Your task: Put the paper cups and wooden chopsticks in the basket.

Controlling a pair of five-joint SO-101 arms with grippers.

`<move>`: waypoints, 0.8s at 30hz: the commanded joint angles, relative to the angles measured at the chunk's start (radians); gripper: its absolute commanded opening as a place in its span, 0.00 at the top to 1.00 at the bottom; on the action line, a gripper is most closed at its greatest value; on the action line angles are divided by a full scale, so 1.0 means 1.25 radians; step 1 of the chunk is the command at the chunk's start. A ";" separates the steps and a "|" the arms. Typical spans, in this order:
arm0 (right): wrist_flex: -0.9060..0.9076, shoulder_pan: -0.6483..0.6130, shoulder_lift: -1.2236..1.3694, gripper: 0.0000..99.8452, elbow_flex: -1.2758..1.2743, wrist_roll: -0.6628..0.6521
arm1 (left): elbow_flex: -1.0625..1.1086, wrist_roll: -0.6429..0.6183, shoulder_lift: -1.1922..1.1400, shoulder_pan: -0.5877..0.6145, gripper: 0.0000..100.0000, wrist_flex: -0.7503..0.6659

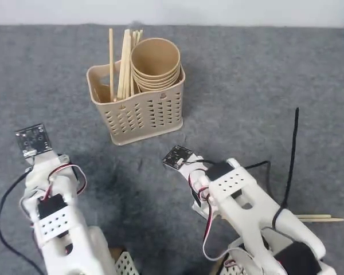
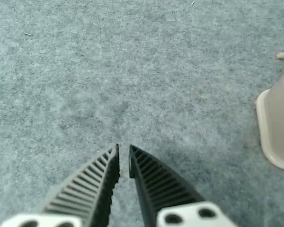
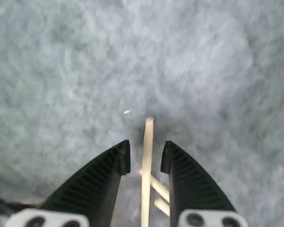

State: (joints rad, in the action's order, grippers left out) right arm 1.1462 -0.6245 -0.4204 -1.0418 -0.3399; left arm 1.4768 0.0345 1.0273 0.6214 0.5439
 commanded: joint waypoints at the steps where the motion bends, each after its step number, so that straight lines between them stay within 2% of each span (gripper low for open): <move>1: -0.053 -0.006 -0.025 0.89 -0.016 -0.012 | -0.003 0.009 0.014 -0.004 0.97 -0.021; 5: -0.115 -0.006 -0.026 0.99 -0.047 -0.012 | -0.003 0.009 0.015 -0.004 0.97 -0.021; 13: -0.039 -0.004 -0.101 0.99 0.001 -0.009 | -0.003 0.009 0.015 -0.004 0.97 -0.021; 19: 0.089 -0.004 -0.371 0.99 0.128 -0.005 | -0.003 0.009 0.016 -0.004 0.97 -0.021; 22: 0.085 -0.010 -0.532 0.99 0.190 -0.005 | -0.003 0.009 0.016 -0.004 0.97 -0.021; 24: 0.026 -0.010 -0.625 0.99 0.223 -0.005 | -0.003 0.009 0.016 -0.004 0.97 -0.021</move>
State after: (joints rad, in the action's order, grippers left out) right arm 1.2398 -0.6276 -1.0127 -0.8669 -0.3399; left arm 1.4768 0.0345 1.0273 0.6214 0.5439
